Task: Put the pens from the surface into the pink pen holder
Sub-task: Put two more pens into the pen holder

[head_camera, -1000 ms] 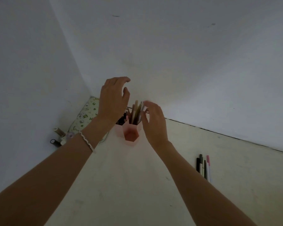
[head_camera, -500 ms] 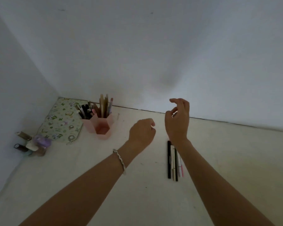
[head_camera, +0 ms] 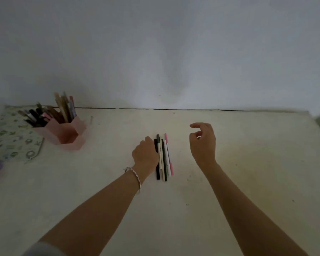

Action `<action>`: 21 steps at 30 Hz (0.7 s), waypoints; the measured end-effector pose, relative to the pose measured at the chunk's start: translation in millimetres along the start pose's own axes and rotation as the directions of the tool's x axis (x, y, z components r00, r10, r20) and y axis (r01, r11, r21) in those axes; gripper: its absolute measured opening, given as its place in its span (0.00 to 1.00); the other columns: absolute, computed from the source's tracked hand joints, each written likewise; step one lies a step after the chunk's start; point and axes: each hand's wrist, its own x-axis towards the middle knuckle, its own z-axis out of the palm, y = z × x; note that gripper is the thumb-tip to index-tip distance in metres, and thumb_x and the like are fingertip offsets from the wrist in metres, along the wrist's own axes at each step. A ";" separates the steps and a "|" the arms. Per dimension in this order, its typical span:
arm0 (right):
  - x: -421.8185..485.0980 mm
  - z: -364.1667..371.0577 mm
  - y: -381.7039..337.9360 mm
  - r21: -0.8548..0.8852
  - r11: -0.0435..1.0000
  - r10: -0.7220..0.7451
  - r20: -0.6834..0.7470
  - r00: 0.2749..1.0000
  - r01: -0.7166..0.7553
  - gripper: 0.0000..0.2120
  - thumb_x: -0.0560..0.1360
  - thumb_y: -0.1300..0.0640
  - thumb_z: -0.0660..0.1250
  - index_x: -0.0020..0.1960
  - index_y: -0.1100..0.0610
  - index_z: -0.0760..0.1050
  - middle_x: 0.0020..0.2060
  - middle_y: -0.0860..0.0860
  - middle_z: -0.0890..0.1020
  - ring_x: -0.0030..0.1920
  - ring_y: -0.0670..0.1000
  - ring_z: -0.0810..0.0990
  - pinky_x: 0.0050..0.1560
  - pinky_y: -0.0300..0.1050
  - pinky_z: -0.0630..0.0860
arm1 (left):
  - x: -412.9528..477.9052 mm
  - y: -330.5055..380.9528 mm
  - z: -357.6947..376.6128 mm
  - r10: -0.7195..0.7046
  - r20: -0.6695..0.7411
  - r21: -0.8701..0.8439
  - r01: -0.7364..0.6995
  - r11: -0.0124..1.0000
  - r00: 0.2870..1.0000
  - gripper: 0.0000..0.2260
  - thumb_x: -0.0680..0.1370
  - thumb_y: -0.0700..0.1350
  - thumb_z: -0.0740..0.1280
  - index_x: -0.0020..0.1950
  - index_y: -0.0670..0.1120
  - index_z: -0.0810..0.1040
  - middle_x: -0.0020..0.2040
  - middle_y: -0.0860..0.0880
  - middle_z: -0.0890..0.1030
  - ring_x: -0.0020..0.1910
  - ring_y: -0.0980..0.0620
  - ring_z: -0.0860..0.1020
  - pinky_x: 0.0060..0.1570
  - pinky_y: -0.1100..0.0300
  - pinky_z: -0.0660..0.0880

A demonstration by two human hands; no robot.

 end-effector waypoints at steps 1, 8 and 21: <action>-1.5 -1.2 3.9 0.012 1.000 0.020 0.003 1.000 -0.020 0.15 0.73 0.69 0.61 0.53 0.54 0.77 0.52 0.47 0.76 0.38 0.40 0.75 0.38 0.24 0.70 | 1.0 0.9 0.3 -0.026 0.003 -0.032 0.026 0.999 1.000 0.09 0.79 0.41 0.61 0.58 0.42 0.69 0.54 0.44 0.78 0.51 0.44 0.79 0.42 0.56 0.70; -8.4 1.5 13.5 0.058 0.995 0.084 0.051 0.995 -0.087 0.15 0.73 0.69 0.60 0.52 0.52 0.76 0.52 0.46 0.76 0.39 0.35 0.75 0.37 0.26 0.70 | 3.7 3.3 2.4 -0.075 0.034 -0.065 0.077 0.995 0.997 0.16 0.78 0.50 0.66 0.61 0.42 0.69 0.57 0.44 0.76 0.55 0.44 0.78 0.45 0.55 0.72; 17.6 44.0 4.1 -0.336 0.935 0.257 0.431 0.865 -0.111 0.10 0.75 0.67 0.60 0.52 0.66 0.77 0.47 0.56 0.81 0.46 0.54 0.80 0.44 0.45 0.77 | 20.1 -33.6 -50.8 0.165 -0.338 -0.094 -0.207 0.974 0.927 0.21 0.77 0.38 0.63 0.70 0.44 0.66 0.55 0.42 0.75 0.47 0.44 0.78 0.46 0.51 0.78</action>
